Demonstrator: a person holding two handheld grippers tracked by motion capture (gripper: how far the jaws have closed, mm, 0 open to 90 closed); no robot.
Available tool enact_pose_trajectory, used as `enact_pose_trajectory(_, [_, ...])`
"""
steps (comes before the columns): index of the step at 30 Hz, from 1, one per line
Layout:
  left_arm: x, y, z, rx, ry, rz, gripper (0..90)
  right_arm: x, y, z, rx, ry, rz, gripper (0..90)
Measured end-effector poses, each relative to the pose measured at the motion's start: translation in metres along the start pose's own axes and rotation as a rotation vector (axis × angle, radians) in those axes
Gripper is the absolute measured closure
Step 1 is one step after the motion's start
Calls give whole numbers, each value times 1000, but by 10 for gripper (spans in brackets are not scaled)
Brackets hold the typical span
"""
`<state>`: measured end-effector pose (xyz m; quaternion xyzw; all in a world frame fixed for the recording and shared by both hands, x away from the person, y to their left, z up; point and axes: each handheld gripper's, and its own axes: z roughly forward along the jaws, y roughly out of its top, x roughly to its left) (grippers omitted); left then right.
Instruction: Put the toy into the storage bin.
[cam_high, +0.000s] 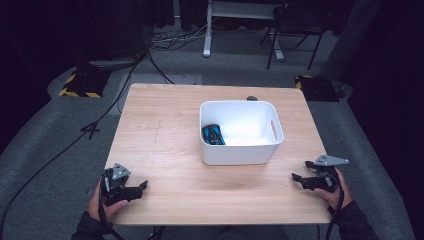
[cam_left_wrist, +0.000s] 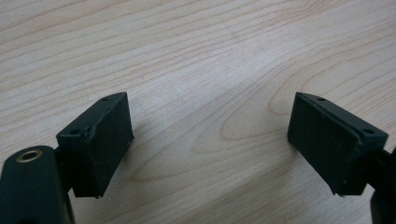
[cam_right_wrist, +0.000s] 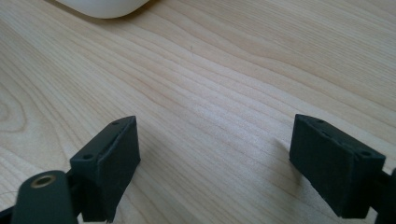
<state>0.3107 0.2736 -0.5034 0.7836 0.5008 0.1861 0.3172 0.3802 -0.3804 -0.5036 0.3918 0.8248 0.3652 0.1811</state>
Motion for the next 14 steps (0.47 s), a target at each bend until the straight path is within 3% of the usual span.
enact_pose_trajectory(14, [0, 0, 0, 0, 2, 3, 144, 0, 0, 0, -1, -1, 1, 158])
